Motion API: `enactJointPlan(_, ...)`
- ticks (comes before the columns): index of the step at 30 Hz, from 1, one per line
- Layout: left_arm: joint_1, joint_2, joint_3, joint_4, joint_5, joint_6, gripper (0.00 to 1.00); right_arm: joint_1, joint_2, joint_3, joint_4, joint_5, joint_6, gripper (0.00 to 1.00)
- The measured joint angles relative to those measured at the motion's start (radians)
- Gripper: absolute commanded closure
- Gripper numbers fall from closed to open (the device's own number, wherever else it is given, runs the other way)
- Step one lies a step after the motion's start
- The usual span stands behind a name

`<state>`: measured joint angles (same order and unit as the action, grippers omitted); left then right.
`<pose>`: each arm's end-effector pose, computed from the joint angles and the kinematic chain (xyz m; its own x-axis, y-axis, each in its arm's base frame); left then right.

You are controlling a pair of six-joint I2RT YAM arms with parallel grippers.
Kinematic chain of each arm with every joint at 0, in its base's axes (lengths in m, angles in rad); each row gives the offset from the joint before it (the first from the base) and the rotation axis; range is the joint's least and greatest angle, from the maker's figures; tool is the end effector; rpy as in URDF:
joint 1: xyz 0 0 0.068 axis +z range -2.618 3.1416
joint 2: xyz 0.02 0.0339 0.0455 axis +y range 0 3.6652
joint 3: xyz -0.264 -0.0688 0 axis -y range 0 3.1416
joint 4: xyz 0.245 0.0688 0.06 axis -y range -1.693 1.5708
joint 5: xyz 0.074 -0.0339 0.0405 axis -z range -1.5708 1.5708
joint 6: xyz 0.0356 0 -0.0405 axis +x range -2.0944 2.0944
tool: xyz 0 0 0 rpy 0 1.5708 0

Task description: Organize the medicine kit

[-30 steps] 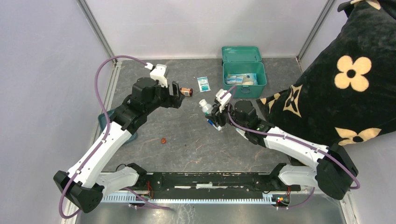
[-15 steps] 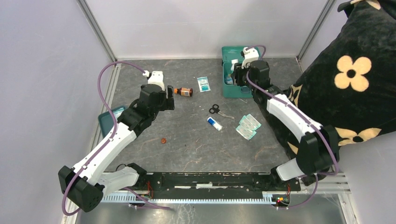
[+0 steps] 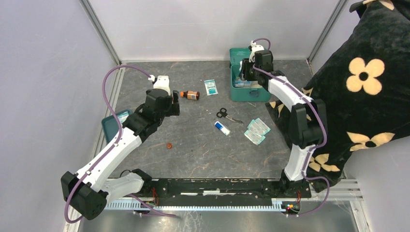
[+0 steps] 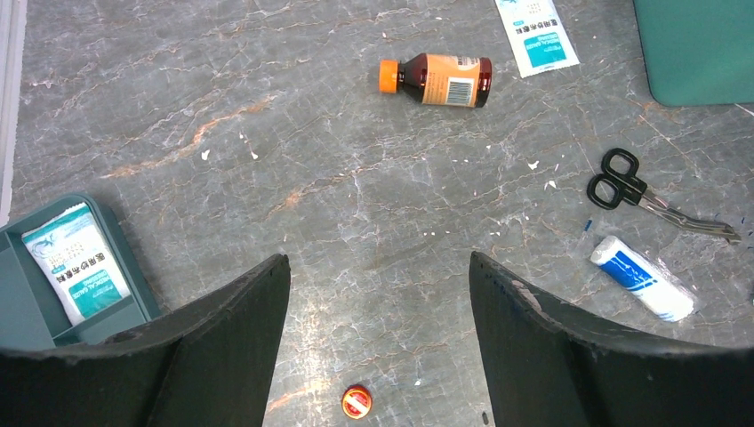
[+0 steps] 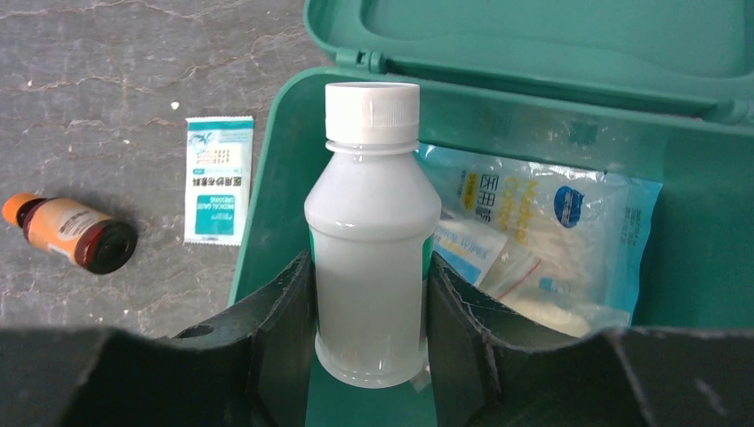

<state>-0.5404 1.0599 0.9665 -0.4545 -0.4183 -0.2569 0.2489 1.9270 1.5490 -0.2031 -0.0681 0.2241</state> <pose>0.2058 -0.1066 0.3252 -0.4759 0.0148 -0.8794 0.0536 0.9985 -0.0122 0.4389 0.1141 0.2662 -0.5856 0.0799 -0.8067 -0.1751 0.9591 0.2222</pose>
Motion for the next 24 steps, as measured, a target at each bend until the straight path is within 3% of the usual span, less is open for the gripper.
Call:
enactJointPlan(7, 0.000, 0.000, 0.000, 0.000, 0.000, 0.000, 0.21, -0.011, 0.114, 0.146, -0.095, -0.027, 0.009, 0.84)
enactJointPlan(15, 0.000, 0.002, 0.000, 0.000, 0.001, 0.000, 0.21, -0.011, 0.152, 0.156, -0.168, -0.074, 0.028, 0.82)
enactJointPlan(21, 0.000, 0.008, 0.000, 0.000, 0.002, 0.000, 0.21, -0.011, 0.152, 0.152, -0.182, -0.077, 0.033, 0.57)
enactJointPlan(24, 0.000, 0.009, 0.000, 0.000, 0.002, 0.000, 0.21, -0.011, 0.152, 0.152, -0.183, -0.065, 0.032, 0.50)
